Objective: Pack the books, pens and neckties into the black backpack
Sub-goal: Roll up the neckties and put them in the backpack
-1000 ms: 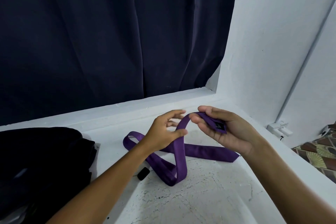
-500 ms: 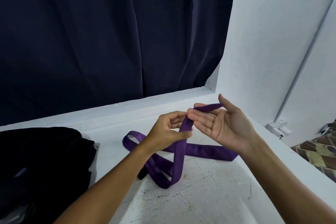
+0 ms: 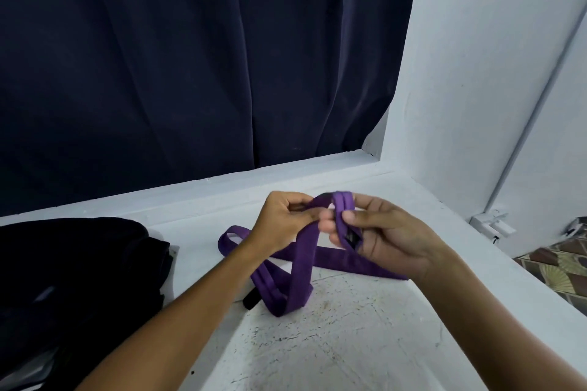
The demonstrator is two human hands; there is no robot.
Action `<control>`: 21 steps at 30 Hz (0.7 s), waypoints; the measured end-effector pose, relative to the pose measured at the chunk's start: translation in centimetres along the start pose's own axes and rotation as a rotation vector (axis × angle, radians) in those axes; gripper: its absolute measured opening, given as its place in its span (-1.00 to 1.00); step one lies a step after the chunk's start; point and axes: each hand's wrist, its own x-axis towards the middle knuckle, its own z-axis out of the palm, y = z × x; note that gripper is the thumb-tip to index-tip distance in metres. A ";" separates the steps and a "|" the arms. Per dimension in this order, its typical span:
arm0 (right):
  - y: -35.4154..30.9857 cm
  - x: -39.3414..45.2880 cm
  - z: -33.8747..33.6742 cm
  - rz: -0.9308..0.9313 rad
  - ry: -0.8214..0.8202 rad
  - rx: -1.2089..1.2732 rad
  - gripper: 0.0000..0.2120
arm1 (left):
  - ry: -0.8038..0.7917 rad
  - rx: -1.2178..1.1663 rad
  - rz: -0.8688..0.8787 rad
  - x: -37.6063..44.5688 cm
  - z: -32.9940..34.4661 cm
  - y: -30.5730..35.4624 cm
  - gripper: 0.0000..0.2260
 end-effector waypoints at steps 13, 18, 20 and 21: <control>-2.4 4.4 -1.6 -0.273 0.386 0.058 -0.76 | -0.254 -0.342 -0.403 -4.6 2.0 0.1 -0.88; -2.2 5.0 -2.5 -0.331 0.434 0.019 -0.76 | -0.238 -0.366 -0.426 -5.7 2.4 1.1 -0.85; -2.2 5.0 -3.1 -0.345 0.465 0.008 -0.74 | -0.265 -0.311 -0.422 -6.0 2.2 1.7 -0.84; -2.2 5.0 -3.4 -0.346 0.480 0.006 -0.73 | -0.284 -0.288 -0.420 -6.1 2.0 2.0 -0.83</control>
